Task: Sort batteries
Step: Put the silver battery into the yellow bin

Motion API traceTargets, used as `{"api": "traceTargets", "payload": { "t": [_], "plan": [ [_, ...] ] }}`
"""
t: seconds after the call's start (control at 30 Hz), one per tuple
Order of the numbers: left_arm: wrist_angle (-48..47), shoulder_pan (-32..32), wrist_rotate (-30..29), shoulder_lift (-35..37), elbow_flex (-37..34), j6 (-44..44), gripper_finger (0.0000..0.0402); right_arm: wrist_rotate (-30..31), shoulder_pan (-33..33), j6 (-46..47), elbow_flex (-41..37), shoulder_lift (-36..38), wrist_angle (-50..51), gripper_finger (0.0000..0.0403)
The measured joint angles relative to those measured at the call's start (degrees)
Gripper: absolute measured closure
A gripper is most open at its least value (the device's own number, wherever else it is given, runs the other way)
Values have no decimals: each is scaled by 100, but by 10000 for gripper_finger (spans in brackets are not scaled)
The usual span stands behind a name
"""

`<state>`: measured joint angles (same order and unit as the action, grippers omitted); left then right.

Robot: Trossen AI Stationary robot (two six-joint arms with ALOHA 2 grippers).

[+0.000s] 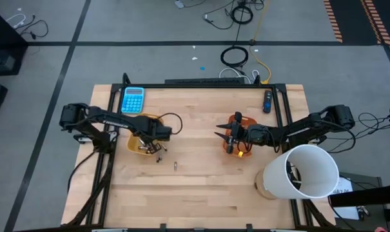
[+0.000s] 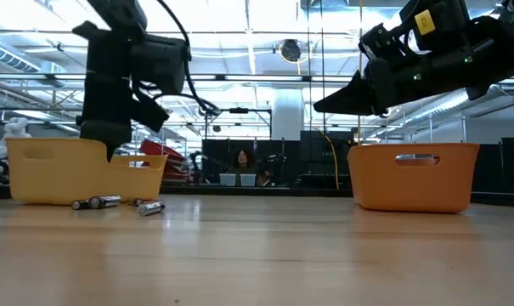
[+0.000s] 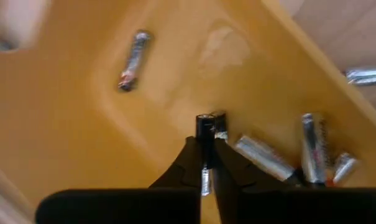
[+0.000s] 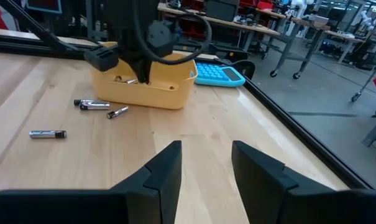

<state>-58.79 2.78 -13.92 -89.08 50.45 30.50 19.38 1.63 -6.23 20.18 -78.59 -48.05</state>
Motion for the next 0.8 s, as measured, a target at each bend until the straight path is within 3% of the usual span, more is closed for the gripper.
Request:
{"api": "traceTargets", "payload": {
  "t": [0.17,0.4,0.63,0.8],
  "plan": [
    [652,436,572,35,-328,-414,384,0,0,-1,0,0,4,271],
    [744,671,532,22,-354,-552,383,0,0,-1,-2,0,43,271],
    [716,658,471,12,-372,-383,305,0,0,-1,-2,0,39,271],
    [686,657,303,224,-382,-343,287,0,0,-1,-2,0,33,271]
  ]
}}
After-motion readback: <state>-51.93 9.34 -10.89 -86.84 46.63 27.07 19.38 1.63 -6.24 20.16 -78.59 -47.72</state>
